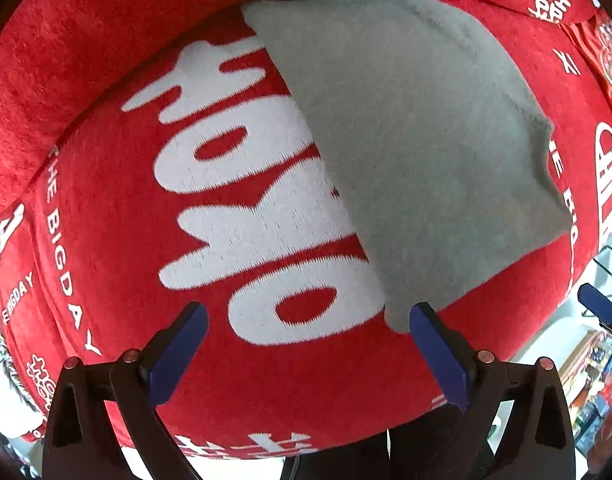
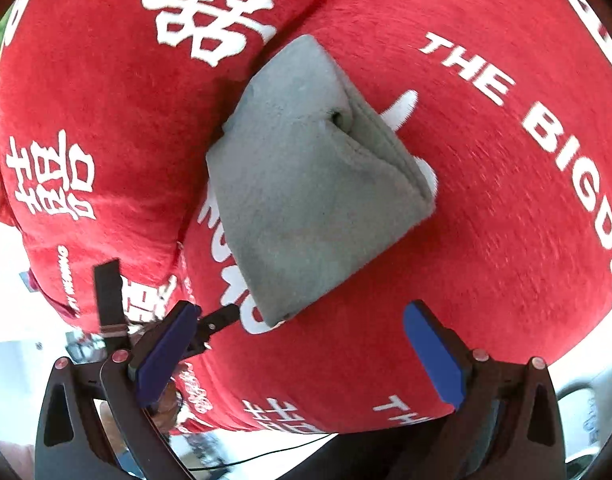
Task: Fold small clothes
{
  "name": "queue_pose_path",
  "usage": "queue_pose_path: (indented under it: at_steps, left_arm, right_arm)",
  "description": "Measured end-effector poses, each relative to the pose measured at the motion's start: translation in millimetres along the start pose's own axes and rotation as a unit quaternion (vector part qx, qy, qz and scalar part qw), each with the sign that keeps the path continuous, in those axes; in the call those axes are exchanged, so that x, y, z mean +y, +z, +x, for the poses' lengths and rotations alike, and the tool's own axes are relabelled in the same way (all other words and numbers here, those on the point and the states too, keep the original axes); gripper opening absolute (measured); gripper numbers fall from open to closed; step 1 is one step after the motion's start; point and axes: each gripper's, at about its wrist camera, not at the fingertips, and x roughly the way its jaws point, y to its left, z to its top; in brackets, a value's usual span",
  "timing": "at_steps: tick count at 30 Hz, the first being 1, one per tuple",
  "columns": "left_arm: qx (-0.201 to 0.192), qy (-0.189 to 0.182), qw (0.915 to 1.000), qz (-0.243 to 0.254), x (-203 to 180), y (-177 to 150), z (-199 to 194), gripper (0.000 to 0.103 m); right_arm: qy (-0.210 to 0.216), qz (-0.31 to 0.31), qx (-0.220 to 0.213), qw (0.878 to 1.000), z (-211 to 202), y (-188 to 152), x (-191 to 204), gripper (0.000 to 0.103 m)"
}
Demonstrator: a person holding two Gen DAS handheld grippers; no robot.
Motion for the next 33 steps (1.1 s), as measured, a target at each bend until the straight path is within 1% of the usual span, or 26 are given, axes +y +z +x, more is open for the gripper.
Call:
queue_pose_path:
  at_steps: [1,5,8,9,11,15,18,21,24,26,29,33]
  left_arm:
    - [0.003,-0.005,1.0000,0.006,-4,-1,2,0.101]
    - [0.002,-0.005,0.9996,0.027,-13,-8,1,0.101]
    - [0.002,-0.009,0.9997,0.024,-17,-10,4,0.101]
    - [0.003,-0.009,0.9997,0.022,-23,-16,10,0.101]
    - [0.005,-0.008,0.9998,0.015,-29,-16,14,0.101]
    - [0.006,-0.007,0.9999,0.007,-30,-13,22,0.101]
    - [0.003,-0.007,1.0000,-0.005,-32,-9,25,0.101]
    - [0.002,-0.007,0.9998,-0.021,-30,-4,23,0.101]
    - [-0.001,0.000,0.9994,-0.035,-30,5,22,0.101]
    - [-0.002,0.007,0.9990,-0.044,-34,13,22,0.101]
    - [-0.004,0.010,0.9989,-0.047,-38,29,15,0.101]
    - [-0.015,0.015,0.9991,-0.035,-52,46,11,0.101]
  right_arm:
    - [0.003,0.006,-0.006,1.000,-2,-2,-3,0.103]
    - [0.006,0.023,-0.023,0.999,-8,-10,-12,0.103]
    - [0.013,0.038,-0.031,0.999,-14,-15,-19,0.103]
    - [0.015,0.042,-0.036,0.998,-18,-16,-21,0.103]
    - [0.006,0.046,-0.037,0.998,-22,-18,-24,0.103]
    - [0.014,0.061,-0.027,0.998,-23,-16,-34,0.103]
    - [0.007,0.068,-0.011,0.998,-23,-5,-40,0.103]
    - [0.020,0.069,-0.003,0.997,-19,9,-40,0.103]
    - [0.022,0.058,0.003,0.998,-18,28,-35,0.103]
    - [0.012,0.040,0.006,0.999,-19,44,-28,0.103]
    - [0.000,0.024,0.013,1.000,-22,63,-22,0.103]
    - [-0.007,0.010,0.020,1.000,-26,90,-21,0.103]
